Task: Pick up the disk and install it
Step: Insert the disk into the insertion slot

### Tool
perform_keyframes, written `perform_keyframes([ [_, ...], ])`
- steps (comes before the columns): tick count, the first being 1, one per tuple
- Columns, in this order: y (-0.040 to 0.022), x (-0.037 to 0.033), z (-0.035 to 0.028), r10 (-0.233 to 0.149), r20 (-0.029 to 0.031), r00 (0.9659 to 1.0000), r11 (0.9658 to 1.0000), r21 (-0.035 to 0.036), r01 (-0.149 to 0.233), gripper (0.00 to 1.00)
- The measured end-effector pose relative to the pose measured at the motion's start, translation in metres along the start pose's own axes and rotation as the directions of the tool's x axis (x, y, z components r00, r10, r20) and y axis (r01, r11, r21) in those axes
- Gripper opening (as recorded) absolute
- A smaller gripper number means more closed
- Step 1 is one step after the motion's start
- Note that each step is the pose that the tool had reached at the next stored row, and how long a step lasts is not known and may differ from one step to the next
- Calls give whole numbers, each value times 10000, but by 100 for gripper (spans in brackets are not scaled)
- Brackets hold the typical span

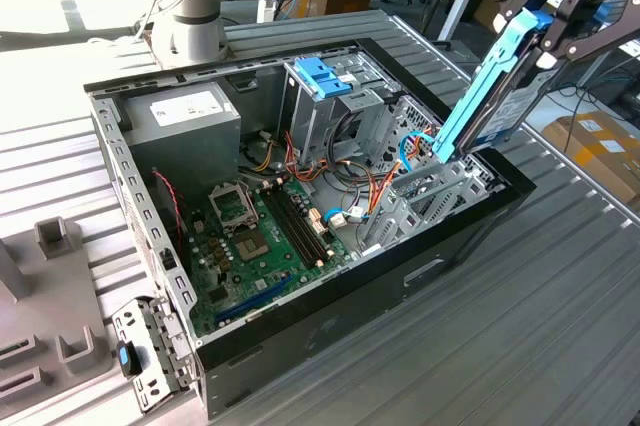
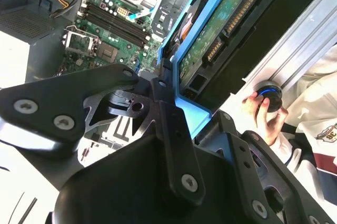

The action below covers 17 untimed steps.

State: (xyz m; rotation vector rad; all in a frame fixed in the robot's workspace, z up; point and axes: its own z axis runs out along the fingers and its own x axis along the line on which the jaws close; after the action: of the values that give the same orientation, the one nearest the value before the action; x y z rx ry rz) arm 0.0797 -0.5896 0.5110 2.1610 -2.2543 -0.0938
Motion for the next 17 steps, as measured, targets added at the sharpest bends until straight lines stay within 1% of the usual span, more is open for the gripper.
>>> perform_keyframes([
  [17,-1,1,43,0,-1,10000,10000,0,0,37],
])
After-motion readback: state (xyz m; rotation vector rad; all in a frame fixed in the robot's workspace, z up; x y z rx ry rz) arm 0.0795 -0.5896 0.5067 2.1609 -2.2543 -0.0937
